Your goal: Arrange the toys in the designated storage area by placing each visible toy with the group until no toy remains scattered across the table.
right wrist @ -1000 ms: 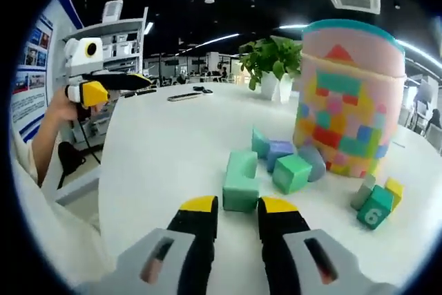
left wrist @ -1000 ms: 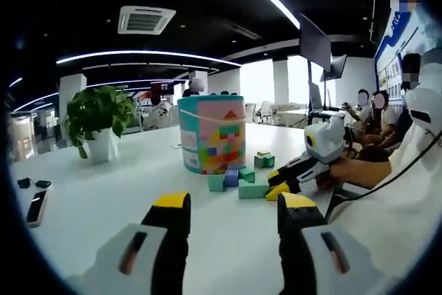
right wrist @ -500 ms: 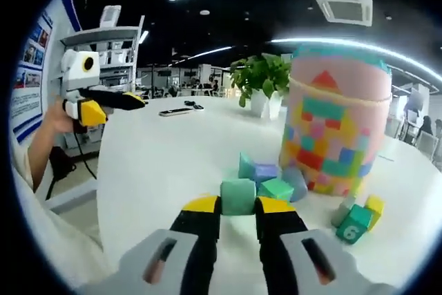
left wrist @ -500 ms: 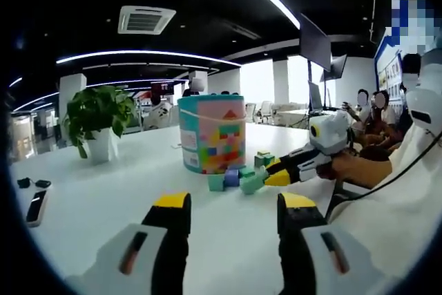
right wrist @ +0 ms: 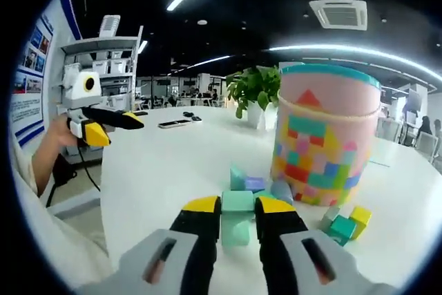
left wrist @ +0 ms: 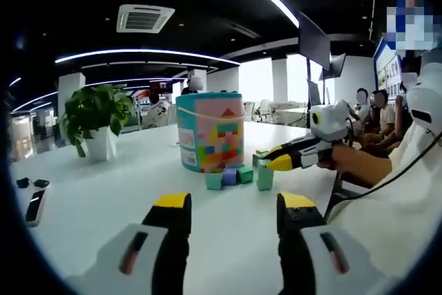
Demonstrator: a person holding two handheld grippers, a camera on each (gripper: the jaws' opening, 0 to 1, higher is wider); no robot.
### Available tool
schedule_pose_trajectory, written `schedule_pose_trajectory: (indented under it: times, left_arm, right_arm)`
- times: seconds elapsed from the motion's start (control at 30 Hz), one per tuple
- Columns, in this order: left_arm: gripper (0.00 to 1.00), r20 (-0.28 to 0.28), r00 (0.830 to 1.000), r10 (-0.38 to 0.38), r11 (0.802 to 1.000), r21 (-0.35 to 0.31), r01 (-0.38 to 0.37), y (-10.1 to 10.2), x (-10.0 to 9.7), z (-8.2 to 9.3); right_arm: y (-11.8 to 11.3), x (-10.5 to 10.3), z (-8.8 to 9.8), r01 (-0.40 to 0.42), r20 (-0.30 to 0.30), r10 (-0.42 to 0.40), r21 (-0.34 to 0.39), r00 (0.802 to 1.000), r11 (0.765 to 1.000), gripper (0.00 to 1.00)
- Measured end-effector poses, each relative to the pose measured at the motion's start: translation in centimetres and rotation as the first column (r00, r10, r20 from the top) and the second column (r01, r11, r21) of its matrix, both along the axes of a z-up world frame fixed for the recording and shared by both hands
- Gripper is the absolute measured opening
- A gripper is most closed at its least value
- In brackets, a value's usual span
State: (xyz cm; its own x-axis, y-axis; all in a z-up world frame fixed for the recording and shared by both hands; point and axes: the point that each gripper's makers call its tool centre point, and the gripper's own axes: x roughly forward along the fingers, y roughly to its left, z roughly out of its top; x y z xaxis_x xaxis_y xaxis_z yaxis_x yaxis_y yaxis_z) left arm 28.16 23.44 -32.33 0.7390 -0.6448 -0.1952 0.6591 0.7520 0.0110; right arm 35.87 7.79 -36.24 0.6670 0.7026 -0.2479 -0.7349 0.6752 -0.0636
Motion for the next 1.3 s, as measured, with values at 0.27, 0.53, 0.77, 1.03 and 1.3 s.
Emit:
schedule_pose_trajectory:
  times: [0.27,0.53,0.77,1.03,1.3]
  left_arm:
    - [0.51,-0.004,1.0,-0.004,1.0,-0.001,0.004,-0.2,0.0,-0.1]
    - [0.51,-0.004,1.0,-0.005,1.0,0.002,0.005,-0.2,-0.1,-0.2]
    - [0.51,-0.004,1.0,-0.005,1.0,0.001,0.005,-0.3,-0.1,-0.1]
    - [0.51,-0.003,1.0,-0.007,1.0,0.002,0.007,-0.3,-0.1,-0.1]
    - [0.51,-0.008,1.0,-0.014,1.0,0.0,0.014,-0.6,-0.1,-0.3]
  right_arm:
    - [0.5,0.0,-0.7,-0.008,-0.01,0.009,0.042,1.0,0.999,0.24]
    - [0.0,0.8,-0.2,0.035,-0.018,-0.033,0.072,0.999,0.997,0.2]
    - [-0.9,0.6,2.0,0.047,-0.023,-0.044,0.138,0.999,0.989,0.2]
    - [-1.7,0.5,3.3,0.063,0.001,-0.064,0.144,0.998,0.988,0.2]
    - [-2.3,0.9,5.0,0.061,0.003,-0.062,0.157,0.998,0.986,0.2]
